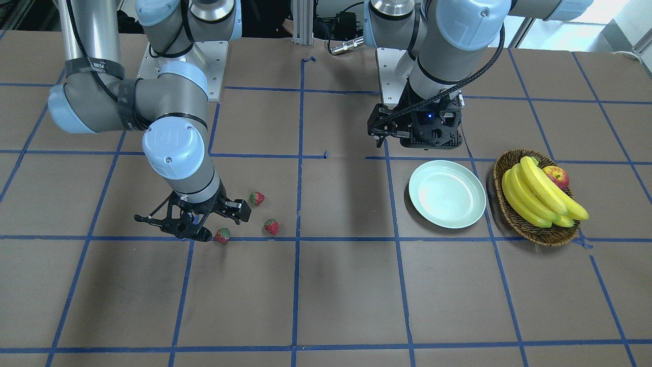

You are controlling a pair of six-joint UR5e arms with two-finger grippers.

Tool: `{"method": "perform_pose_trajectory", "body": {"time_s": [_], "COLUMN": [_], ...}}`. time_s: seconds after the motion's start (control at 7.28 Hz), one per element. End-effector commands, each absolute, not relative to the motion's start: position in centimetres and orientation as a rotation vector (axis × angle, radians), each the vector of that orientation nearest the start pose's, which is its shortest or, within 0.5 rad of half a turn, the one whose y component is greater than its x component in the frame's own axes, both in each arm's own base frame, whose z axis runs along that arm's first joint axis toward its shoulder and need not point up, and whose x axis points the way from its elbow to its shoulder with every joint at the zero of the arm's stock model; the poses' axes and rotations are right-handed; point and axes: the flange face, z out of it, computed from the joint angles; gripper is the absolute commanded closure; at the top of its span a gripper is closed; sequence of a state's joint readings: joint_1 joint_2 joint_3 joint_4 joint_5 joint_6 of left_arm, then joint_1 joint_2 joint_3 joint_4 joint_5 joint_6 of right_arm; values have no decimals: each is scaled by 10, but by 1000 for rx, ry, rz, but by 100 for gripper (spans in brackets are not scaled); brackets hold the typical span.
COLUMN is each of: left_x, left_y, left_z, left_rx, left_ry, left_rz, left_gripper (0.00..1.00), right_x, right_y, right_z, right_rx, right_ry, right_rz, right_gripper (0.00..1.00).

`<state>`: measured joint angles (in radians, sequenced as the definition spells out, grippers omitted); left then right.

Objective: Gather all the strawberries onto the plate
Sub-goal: 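Move the right gripper over the strawberry farthest from the robot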

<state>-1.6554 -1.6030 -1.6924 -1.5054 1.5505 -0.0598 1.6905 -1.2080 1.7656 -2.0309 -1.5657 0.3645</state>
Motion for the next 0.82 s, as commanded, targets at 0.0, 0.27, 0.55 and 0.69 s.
{"method": "perform_pose_trajectory", "body": {"time_s": [0.0,0.27,0.55,0.69], "left_x": [-176,-176,-176,-177], "left_y": [-479,-479,-479,-479], "left_z": [417,417,416,415], "left_rx": [37,37,37,39], "left_ry": [3151,3151,3152,3153], "left_rz": [147,147,150,157], "left_gripper": [0,0,0,0], "right_x": [201,201,201,201], "right_y": [-557,-561,-567,-568], "right_z": [223,201,183,180], "right_rx": [399,400,398,398], "right_ry": [3137,3152,3157,3157], "right_rz": [172,175,163,161], "right_gripper": [0,0,2,4]}}
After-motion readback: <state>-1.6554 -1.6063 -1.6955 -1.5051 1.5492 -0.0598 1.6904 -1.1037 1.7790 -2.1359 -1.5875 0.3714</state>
